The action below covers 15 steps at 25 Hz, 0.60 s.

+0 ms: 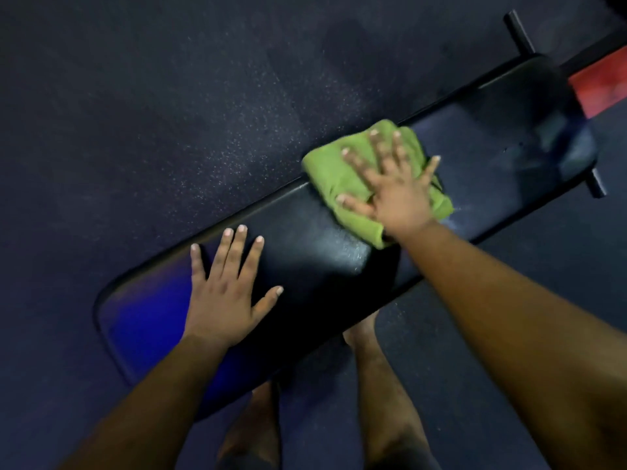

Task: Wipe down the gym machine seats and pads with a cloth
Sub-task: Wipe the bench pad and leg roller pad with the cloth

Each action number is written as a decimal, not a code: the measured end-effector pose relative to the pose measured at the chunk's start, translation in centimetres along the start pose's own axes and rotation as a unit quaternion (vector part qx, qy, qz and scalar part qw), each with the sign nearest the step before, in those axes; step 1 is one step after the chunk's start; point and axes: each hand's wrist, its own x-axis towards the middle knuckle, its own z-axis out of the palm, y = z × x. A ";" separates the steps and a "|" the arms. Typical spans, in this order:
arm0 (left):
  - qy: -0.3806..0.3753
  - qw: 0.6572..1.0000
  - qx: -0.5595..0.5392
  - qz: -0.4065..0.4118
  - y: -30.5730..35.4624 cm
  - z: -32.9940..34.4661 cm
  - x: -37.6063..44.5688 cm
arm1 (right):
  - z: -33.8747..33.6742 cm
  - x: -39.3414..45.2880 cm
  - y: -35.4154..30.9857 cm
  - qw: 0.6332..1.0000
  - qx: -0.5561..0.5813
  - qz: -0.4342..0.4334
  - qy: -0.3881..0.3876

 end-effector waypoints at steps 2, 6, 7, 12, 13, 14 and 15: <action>0.003 1.000 -0.012 -0.002 2.1 -0.2 2.6 | -0.8 1.8 1.5 0.989 0.066 0.133 0.011; -0.002 1.000 -0.026 -0.005 5.9 -0.8 6.3 | 1.0 -4.1 -2.6 0.999 0.020 0.024 -0.006; -0.005 0.999 -0.031 -0.009 6.3 -0.8 6.7 | 1.4 -5.8 -2.0 1.000 0.003 -0.021 -0.011; -0.025 1.000 -0.009 0.012 7.2 -1.1 8.6 | 0.3 -5.6 12.8 0.993 0.023 0.117 -0.012; -0.027 1.000 -0.009 0.010 7.6 -1.0 9.3 | 0.4 -5.7 13.8 0.981 0.068 0.183 0.006; -0.027 1.000 -0.013 0.007 8.1 -1.0 10.0 | 0.6 -6.1 13.2 0.968 0.093 0.230 0.022; -0.023 1.000 -0.018 0.007 8.9 -0.9 10.7 | 0.9 -6.8 11.4 0.963 0.090 0.253 0.032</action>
